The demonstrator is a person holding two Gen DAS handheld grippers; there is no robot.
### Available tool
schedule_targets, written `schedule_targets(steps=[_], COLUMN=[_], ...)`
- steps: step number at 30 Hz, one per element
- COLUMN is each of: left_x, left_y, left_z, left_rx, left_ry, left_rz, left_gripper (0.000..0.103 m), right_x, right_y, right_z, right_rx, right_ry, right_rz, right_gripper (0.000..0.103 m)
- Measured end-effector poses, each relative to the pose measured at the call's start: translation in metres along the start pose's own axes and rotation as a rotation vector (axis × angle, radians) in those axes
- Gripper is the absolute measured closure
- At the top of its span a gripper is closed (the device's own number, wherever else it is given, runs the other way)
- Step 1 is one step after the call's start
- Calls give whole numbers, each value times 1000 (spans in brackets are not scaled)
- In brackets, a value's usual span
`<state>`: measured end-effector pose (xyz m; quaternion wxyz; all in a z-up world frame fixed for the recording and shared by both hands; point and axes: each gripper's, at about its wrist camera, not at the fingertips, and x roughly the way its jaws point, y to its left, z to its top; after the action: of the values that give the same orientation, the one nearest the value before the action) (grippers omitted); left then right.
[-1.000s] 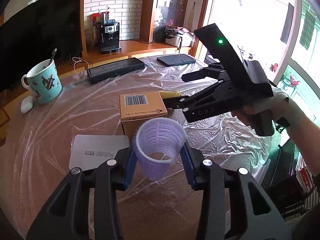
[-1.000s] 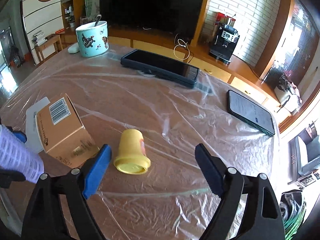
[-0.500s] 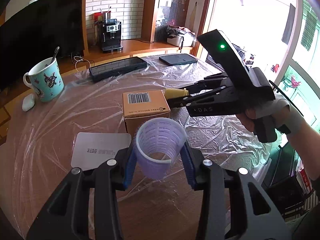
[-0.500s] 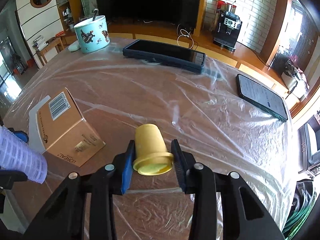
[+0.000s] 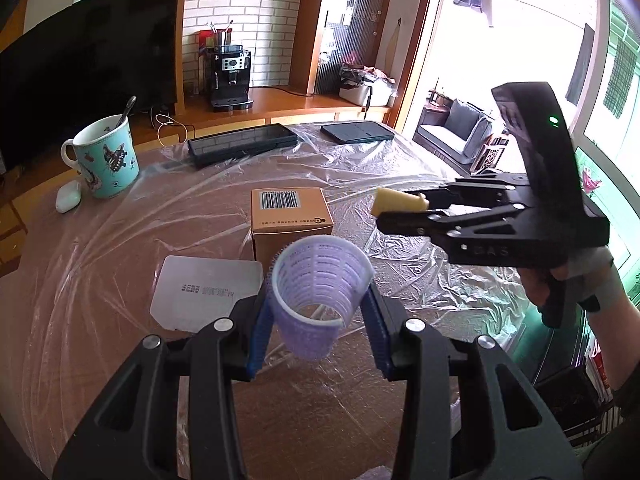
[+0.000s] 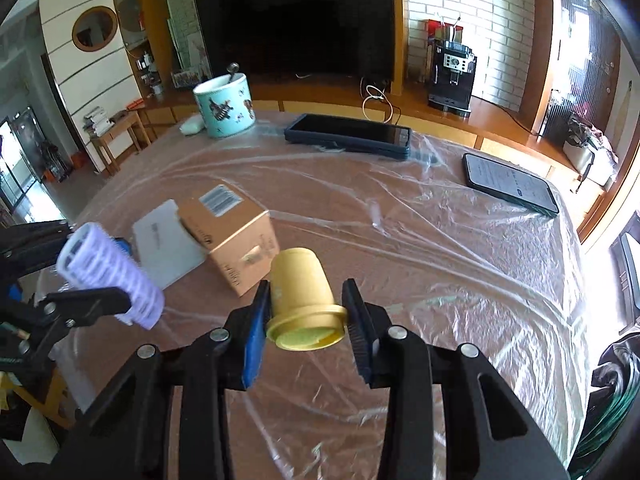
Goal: Collect trash
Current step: 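Carry the held roller and yellow cup down over the black bin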
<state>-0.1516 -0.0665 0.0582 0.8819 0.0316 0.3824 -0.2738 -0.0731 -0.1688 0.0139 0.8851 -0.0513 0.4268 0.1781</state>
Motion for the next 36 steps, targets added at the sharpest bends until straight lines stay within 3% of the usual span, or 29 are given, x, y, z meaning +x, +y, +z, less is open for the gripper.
schedule_targets(steps=[14, 26, 36], left_x=[-48, -90, -104], left_y=[-21, -45, -58], left_z=[-38, -83, -120], left_rx=[-6, -14, -24], left_ry=[-35, -49, -29], left_rz=[16, -19, -75], left_gripper=[60, 60, 60], right_x=[-61, -97, -107], right_y=[42, 70, 84], right_z=[-45, -91, -129], right_rx=[-42, -60, -40], right_ry=[-69, -83, -39], right_rz=[76, 154, 217], right_gripper=[67, 67, 67])
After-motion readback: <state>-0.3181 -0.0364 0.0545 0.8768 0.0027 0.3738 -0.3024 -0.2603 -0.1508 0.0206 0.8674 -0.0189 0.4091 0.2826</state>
